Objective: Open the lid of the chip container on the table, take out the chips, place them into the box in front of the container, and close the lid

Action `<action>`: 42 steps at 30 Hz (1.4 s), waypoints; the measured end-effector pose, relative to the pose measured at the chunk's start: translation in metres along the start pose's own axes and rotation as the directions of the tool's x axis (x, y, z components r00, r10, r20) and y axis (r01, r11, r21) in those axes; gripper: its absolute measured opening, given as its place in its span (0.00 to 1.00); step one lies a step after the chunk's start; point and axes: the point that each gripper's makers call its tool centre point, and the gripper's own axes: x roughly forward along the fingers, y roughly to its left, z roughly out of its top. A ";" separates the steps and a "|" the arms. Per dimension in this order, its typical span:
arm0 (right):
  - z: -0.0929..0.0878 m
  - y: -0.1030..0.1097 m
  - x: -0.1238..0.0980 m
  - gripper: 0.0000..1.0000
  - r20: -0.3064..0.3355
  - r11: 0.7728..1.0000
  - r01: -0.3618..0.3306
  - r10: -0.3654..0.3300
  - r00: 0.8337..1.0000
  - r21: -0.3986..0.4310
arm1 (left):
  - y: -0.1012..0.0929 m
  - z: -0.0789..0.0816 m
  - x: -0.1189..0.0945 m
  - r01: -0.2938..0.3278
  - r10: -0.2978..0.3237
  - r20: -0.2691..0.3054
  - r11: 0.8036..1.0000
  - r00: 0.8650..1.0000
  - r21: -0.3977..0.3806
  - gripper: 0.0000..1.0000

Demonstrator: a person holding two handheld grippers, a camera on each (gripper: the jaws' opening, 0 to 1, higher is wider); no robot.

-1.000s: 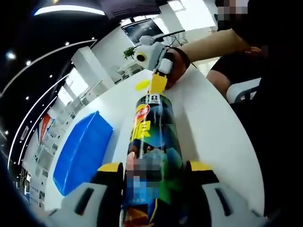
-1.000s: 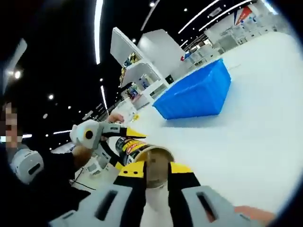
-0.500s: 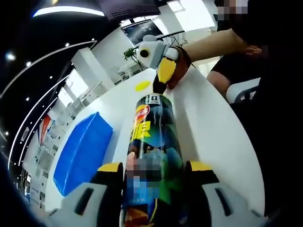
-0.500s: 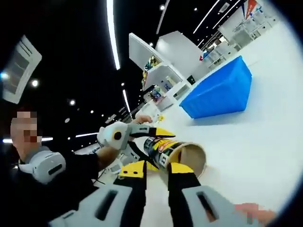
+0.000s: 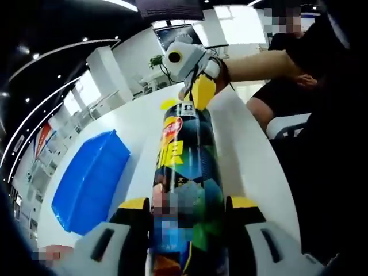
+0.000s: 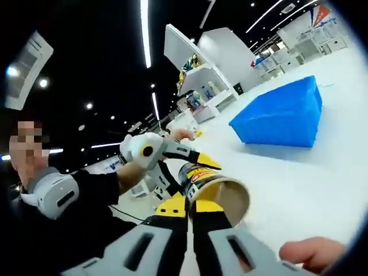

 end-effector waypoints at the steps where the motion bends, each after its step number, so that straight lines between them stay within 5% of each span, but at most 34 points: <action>1: 0.004 0.004 0.002 0.00 -0.003 1.000 0.004 -0.005 1.000 -0.006 | 0.001 0.000 -0.001 0.004 -0.004 -0.015 1.000 1.000 -0.006 0.53; 4: 0.024 0.012 0.004 0.00 -0.005 1.000 0.003 -0.003 1.000 0.005 | 0.005 0.003 -0.005 -0.021 0.021 -0.010 1.000 1.000 -0.012 0.52; 8: 0.054 0.022 0.009 0.00 -0.093 0.996 0.083 -0.084 0.992 -0.009 | 0.014 0.019 -0.010 -0.055 0.068 0.127 0.993 0.990 -0.102 0.52; 12: 0.078 0.042 0.026 0.00 -0.189 0.986 0.165 -0.156 0.970 0.033 | 0.022 0.033 -0.019 -0.046 0.112 0.306 0.975 0.946 -0.218 0.52; 15: 0.087 0.051 0.041 0.00 -0.274 0.964 0.230 -0.258 0.927 -0.131 | 0.027 0.035 -0.023 -0.062 0.155 0.368 0.966 0.917 -0.252 0.52; 18: 0.091 0.060 0.057 0.00 -0.342 0.950 0.259 -0.306 0.889 -0.176 | 0.031 0.034 -0.028 -0.080 0.190 0.417 0.960 0.889 -0.267 0.52; 21: 0.093 0.066 0.072 0.00 -0.390 0.928 0.291 -0.364 0.846 -0.234 | 0.032 0.034 -0.034 -0.068 0.218 0.495 0.951 0.841 -0.302 0.52; 26: 0.090 0.072 0.088 0.00 -0.461 0.894 0.348 -0.445 0.768 -0.284 | 0.031 0.031 -0.036 -0.071 0.236 0.520 0.945 0.821 -0.319 0.52; 27: 0.088 0.073 0.090 0.00 -0.484 0.885 0.357 -0.463 0.743 -0.298 | 0.031 0.031 -0.036 -0.072 0.239 0.522 0.945 0.819 -0.319 0.52; 33: 0.083 0.077 0.106 0.00 -0.536 0.848 0.379 -0.528 0.659 -0.370 | 0.029 0.030 -0.034 -0.070 0.243 0.531 0.943 0.812 -0.324 0.52; 42: 0.080 0.074 0.114 0.01 -0.541 0.811 0.422 -0.585 0.604 -0.405 | 0.027 0.031 -0.031 -0.065 0.263 0.566 0.936 0.781 -0.345 0.53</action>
